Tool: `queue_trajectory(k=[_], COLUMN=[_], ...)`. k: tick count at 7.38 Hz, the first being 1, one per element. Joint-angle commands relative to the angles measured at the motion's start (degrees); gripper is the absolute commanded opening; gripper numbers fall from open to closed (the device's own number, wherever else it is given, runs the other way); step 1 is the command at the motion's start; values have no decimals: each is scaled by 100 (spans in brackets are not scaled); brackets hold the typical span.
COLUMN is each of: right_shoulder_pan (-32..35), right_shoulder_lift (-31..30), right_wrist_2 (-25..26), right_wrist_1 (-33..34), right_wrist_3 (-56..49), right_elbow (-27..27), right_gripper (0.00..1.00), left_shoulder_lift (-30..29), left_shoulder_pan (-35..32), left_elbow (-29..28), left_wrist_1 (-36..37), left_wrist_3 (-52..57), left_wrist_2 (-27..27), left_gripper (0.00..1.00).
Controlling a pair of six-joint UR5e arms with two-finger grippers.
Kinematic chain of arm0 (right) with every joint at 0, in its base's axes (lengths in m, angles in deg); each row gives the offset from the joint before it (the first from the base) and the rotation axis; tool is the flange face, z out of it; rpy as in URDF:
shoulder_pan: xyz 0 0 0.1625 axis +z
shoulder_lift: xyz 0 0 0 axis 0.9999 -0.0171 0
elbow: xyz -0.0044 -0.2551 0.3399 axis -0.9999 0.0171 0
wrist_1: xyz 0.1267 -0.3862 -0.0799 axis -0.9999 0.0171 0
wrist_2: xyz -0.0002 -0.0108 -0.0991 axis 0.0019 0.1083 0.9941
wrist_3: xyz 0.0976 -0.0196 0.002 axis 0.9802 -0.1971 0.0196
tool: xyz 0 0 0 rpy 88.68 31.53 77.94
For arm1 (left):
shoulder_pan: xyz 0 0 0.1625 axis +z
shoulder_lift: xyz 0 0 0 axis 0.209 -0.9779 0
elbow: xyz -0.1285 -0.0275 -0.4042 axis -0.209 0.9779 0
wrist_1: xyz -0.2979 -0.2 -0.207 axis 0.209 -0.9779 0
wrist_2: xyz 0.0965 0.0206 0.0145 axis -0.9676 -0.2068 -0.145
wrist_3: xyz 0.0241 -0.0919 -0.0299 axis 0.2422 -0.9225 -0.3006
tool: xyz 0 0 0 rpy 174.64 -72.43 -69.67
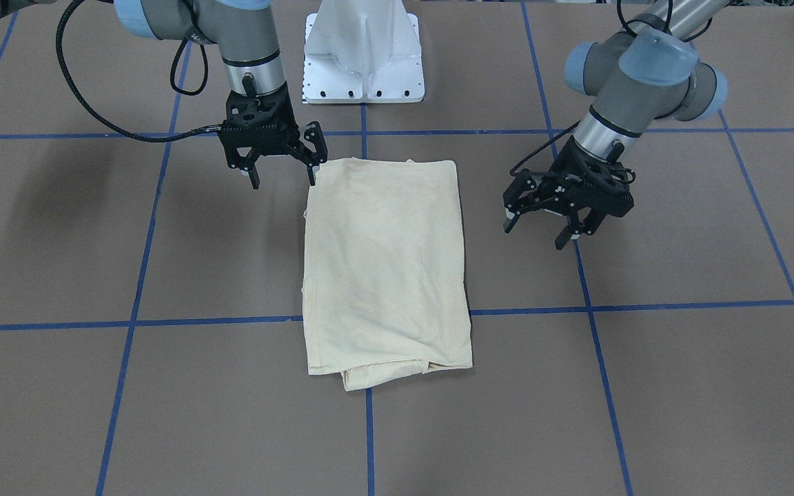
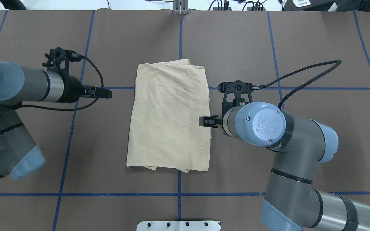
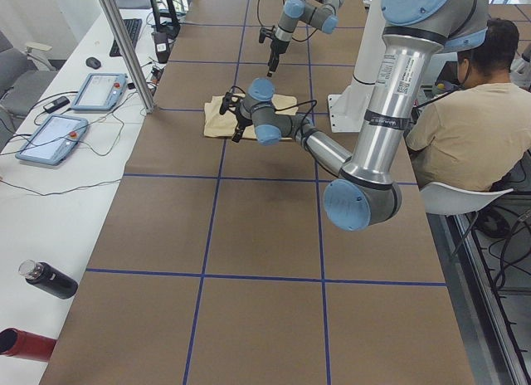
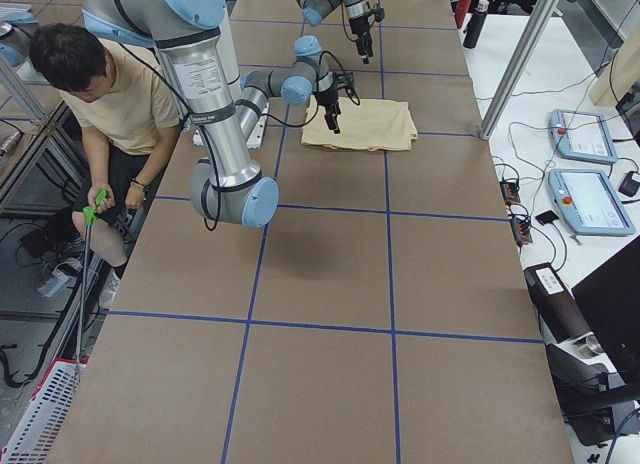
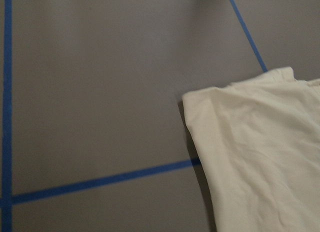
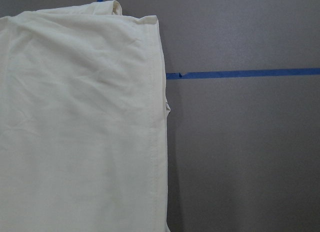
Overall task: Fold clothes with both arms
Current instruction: 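Move both grippers to the shirt's near corners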
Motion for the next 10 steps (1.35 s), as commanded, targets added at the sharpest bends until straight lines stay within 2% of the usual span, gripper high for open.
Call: queue_trajectory(k=[1, 3, 4, 5, 6, 10], right_shoulder_pan=[-238, -239, -239, -248, -248, -256], right_shoulder_lift=[-183, -183, -183, -183, -183, -183], right_wrist_2=[280, 280, 280, 280, 280, 280], right_wrist_1=[-367, -367, -367, -367, -367, -367], right_wrist_3=[320, 321, 321, 313, 312, 312], right_elbow=[38, 47, 47, 47, 47, 47], right_gripper=[100, 100, 100, 100, 100, 100], left_shoulder_lift=[372, 285, 154, 144, 152, 135], left_shoulder_pan=[1108, 1726, 1842, 1869, 1982, 2159], left_elbow=[411, 158, 52, 33, 33, 33], left_wrist_1=[4, 13, 4, 4, 13, 92], left_wrist_3=[-1118, -1683, -1834, -1905, -1914, -1923], left_wrist_2=[-835, -1268, -1287, -1287, -1287, -1287], left_gripper=[100, 100, 90, 71, 63, 61])
